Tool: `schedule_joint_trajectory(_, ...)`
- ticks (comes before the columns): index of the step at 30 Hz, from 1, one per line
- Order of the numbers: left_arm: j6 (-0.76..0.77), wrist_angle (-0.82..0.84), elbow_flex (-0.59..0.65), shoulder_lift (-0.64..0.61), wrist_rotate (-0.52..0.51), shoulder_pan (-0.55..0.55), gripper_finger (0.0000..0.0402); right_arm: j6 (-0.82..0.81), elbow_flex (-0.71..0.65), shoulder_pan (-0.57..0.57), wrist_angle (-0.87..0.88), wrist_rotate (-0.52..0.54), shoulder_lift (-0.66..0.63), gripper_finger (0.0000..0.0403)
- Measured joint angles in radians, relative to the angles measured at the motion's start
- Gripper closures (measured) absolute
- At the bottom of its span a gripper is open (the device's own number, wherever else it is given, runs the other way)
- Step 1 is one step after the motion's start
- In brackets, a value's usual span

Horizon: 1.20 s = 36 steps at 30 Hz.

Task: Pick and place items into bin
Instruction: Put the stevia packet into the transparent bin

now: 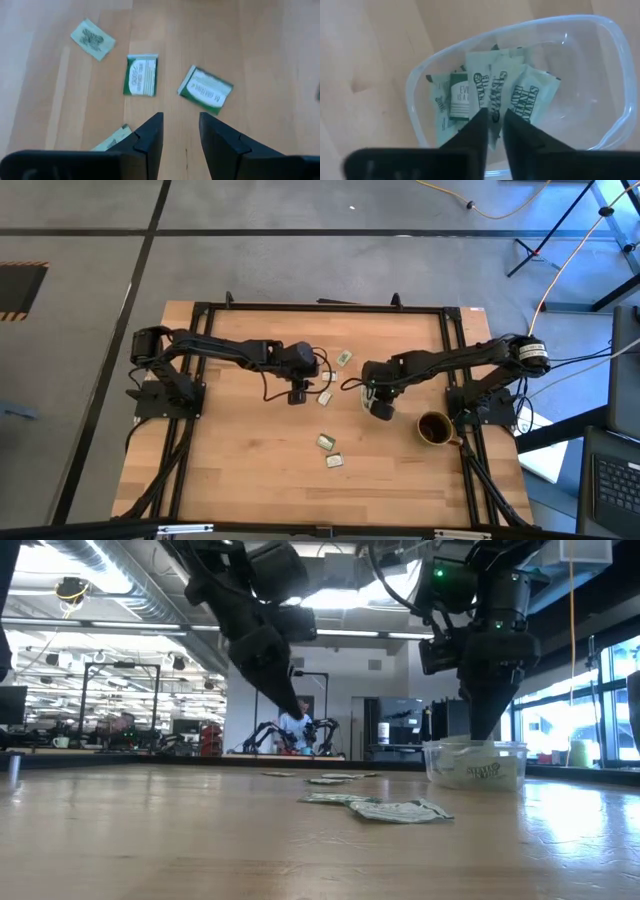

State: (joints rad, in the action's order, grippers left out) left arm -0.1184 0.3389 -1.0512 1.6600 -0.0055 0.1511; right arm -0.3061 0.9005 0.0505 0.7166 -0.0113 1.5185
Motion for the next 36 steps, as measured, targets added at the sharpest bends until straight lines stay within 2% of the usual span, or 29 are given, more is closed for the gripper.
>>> schedule_joint_trajectory(4,-0.024,0.002,0.0,0.026,-0.008,0.0,0.0279,-0.005,0.0,0.0,0.004,0.0,-0.001,0.0293)
schedule_joint_trajectory(7,-0.026,0.001,0.0,0.044,-0.086,0.006,0.0281,-0.005,0.0,0.0,0.004,0.001,-0.003,0.0253)
schedule_joint_trajectory(10,-0.026,-0.002,0.0,0.059,-0.164,0.026,0.0288,-0.006,0.0,0.0,0.004,0.0,-0.003,0.0226)
schedule_joint_trajectory(12,-0.026,0.002,0.0,0.073,-0.161,0.043,0.0294,-0.007,0.0,0.0,0.004,0.0,-0.003,0.0215)
schedule_joint_trajectory(19,-0.01,-0.004,0.0,0.153,-0.029,0.111,0.0321,-0.007,0.0,0.0,0.003,0.0,-0.003,0.0205)
schedule_joint_trajectory(26,-0.008,-0.017,-0.005,0.214,-0.033,0.126,0.0342,-0.005,0.0,0.0,0.003,0.0,-0.003,0.0204)
schedule_joint_trajectory(36,-0.015,-0.013,-0.004,0.219,-0.03,0.126,0.0393,-0.025,0.0,0.0,0.002,0.001,-0.003,0.0204)
